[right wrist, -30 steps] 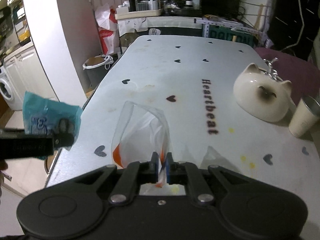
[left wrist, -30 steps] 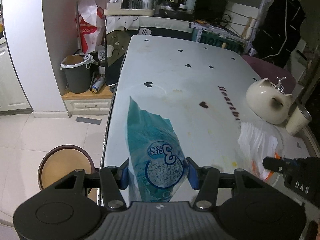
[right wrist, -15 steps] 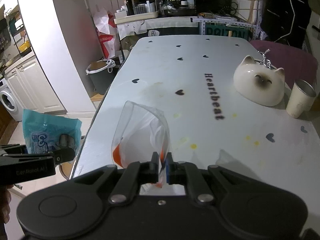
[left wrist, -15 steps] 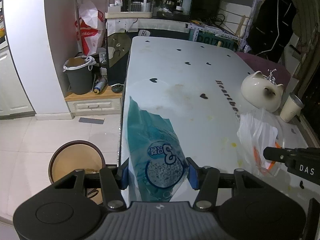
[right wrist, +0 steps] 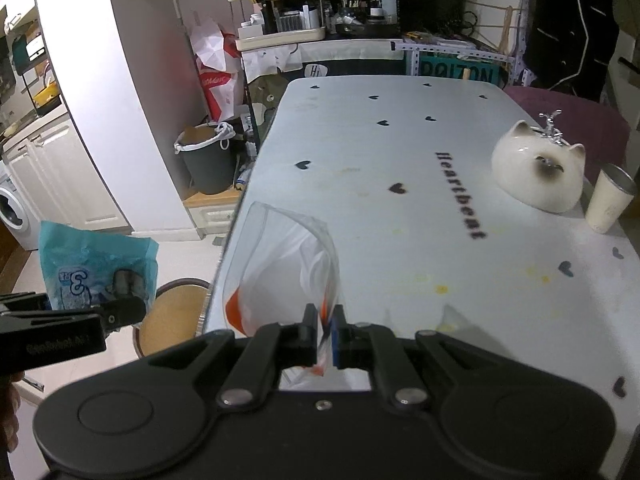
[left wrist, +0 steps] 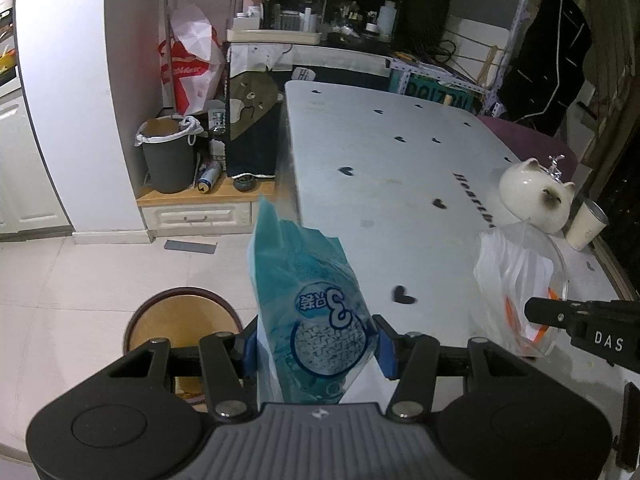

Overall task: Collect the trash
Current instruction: 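Carry the teal bag with left tool while right tool carries clear bag over wastebasket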

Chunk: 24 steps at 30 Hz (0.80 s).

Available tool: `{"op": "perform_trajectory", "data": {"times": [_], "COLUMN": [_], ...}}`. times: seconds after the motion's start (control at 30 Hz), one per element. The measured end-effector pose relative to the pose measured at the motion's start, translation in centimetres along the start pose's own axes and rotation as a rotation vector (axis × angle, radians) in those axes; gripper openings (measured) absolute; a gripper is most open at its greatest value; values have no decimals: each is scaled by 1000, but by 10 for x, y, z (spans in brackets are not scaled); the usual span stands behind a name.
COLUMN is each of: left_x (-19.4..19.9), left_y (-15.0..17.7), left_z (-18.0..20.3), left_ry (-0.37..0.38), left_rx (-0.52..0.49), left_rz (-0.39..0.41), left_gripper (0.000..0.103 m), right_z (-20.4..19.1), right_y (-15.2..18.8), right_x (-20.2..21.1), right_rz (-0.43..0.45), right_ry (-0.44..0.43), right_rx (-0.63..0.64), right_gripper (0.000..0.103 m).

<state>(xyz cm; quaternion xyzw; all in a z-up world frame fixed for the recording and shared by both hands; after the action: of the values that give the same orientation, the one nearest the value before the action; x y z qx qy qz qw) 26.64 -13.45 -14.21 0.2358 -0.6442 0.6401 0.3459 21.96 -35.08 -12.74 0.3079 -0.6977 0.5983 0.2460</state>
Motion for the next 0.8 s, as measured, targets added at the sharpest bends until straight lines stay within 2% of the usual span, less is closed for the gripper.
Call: {"op": "perform_trajectory", "data": {"times": [0.47, 0.8], "left_x": [-13, -42], "left_y": [-22, -37], "left_z": [-120, -193], "left_ry": [-12, -50], "left_rx": [-1, 54], "left_rz": [-6, -39], "left_gripper": [55, 55], "right_z": [-117, -167], "right_y": [-17, -32], "right_x": [-46, -97], "right_rz": [0, -42], "right_ry": [-23, -60], "right_rx": [0, 1], "right_gripper": [6, 6]}}
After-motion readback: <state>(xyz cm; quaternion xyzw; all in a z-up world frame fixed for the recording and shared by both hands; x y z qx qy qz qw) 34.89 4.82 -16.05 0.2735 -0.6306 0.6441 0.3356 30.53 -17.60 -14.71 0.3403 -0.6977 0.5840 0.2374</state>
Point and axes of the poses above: each gripper's, at about its wrist camera, not at the fingertips, and x roughly against the way its jaws point, z to its right, y to its underside, the point moved 4 cm from there along -x, roughly the way its jaws point, and after that the axes turned 6 degrees about -y, right-handed, at the moved point
